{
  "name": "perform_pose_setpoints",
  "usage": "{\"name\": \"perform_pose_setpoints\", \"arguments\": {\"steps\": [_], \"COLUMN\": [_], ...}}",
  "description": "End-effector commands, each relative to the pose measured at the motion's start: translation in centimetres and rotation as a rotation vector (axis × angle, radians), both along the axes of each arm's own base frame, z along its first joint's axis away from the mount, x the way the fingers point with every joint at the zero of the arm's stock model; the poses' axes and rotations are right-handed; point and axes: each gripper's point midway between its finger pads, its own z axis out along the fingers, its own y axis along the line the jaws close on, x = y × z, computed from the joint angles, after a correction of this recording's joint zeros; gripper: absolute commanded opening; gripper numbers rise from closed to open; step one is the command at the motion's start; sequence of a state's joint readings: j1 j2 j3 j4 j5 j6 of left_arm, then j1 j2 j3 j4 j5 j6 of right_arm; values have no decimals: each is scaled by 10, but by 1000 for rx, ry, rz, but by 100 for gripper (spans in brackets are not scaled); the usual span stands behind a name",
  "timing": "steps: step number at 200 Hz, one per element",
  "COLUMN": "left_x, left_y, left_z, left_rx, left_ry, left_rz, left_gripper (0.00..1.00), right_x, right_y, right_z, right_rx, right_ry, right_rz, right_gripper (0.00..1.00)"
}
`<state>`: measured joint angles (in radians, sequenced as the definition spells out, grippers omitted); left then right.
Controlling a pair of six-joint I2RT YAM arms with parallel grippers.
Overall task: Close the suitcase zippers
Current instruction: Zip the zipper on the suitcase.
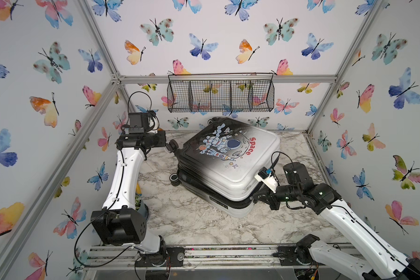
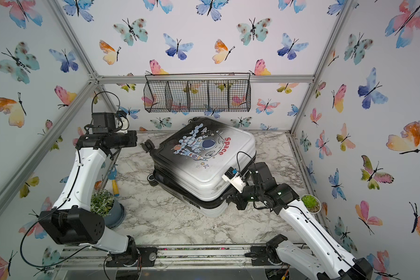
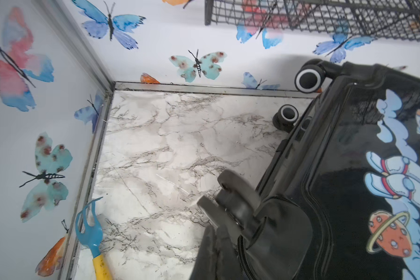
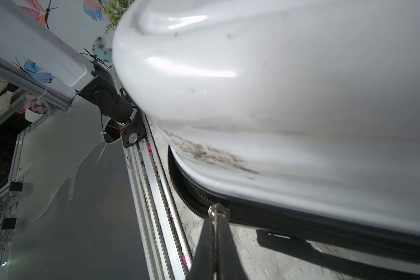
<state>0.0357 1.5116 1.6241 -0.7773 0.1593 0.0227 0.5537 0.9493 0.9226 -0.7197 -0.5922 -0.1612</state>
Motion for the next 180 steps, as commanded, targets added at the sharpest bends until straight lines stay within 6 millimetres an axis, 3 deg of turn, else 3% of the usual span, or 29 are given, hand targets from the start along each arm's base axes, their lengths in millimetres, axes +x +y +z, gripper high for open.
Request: {"name": "perform_pose_setpoints", "arguments": {"steps": [1, 8, 44, 74, 95, 131, 145, 152, 166, 180], "left_x": [-28, -32, -53, -75, -86, -83, -77, -81, -92, -92], "left_y": [-4, -7, -33, -55, -70, -90, -98, -112, -131, -134], "left_z": [-16, -19, -28, -35, -29, -24, -23, -20, -27, -45], "left_rx": [61, 53, 90, 157, 184, 271, 213, 136, 33, 25], "left_ry": [45, 53, 81, 53, -40, -124, -143, -156, -135, -75], "left_rz": [-78, -98, -268, -477, -631, -777, -764, -823, -936, -953], "left_gripper": [25, 34, 61, 71, 74, 75, 76, 76, 76, 76], "right_x": [40, 50, 102, 139, 158, 195, 209, 215, 225, 234], "right_y": [-13, -19, -45, -89, -112, -152, -159, -161, -167, -172], "right_z": [39, 37, 45, 40, 35, 43, 45, 44, 39, 34], "right_rx": [-38, -85, -237, -297, -384, -367, -369, -372, -382, -385], "right_ry": [-255, -265, -410, -405, -450, -468, -486, -488, -477, -465], "right_rz": [-126, -171, -333, -457, -517, -632, -649, -652, -656, -661], "right_gripper": [3, 3, 3, 4, 3, 3, 4, 3, 3, 4]}}
